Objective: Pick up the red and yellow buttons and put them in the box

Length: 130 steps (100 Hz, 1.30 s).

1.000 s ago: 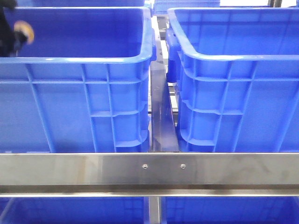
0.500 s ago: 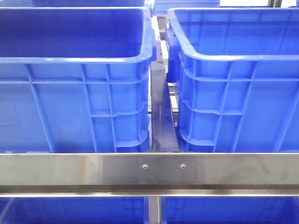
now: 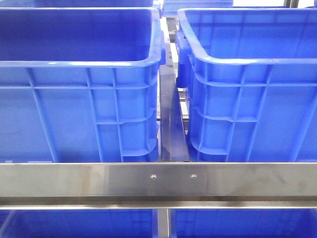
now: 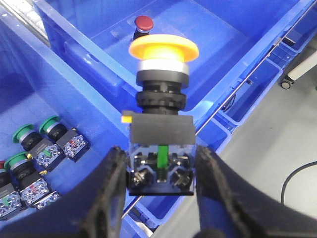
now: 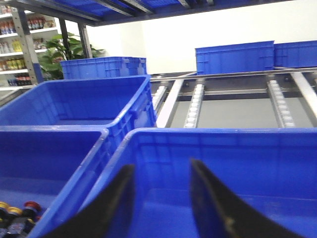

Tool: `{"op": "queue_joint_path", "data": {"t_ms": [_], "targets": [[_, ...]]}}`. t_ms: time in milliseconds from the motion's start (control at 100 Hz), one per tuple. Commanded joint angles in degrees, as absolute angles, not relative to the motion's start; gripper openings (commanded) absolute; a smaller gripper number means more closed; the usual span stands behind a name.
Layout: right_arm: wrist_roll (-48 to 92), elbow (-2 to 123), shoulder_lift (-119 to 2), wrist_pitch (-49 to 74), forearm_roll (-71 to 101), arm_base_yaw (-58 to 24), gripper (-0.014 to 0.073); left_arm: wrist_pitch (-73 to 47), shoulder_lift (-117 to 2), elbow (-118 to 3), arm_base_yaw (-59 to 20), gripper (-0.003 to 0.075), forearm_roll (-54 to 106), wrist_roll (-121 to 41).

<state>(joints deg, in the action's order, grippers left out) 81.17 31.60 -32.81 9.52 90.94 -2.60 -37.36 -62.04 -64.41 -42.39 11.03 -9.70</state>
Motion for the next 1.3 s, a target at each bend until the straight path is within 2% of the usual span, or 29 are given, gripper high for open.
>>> {"op": "queue_joint_path", "data": {"t_ms": [0,210,410,570,1290], "targets": [[81.5,33.1,-32.7,12.7,96.0,-2.3,0.0470,-33.3,-60.8,-66.2,-42.8,-0.0019,11.9,-9.6],[76.6,33.6,-35.6,28.4,105.8,-2.3,0.0482,-33.3,-60.8,-66.2,-42.8,-0.0019,11.9,-9.6],[65.8,36.1,-45.5,46.8,105.7,-2.3,0.0482,-33.3,-60.8,-66.2,-42.8,-0.0019,11.9,-9.6],[62.9,38.7,-53.7,56.8,105.8,-2.5,0.0482,-33.8,-60.8,-66.2,-42.8,-0.0019,11.9,-9.6],[60.6,51.5,-72.9,57.2,106.7,-17.8,0.0482,-34.2,-60.8,-66.2,-42.8,-0.0019,11.9,-9.6]]}}
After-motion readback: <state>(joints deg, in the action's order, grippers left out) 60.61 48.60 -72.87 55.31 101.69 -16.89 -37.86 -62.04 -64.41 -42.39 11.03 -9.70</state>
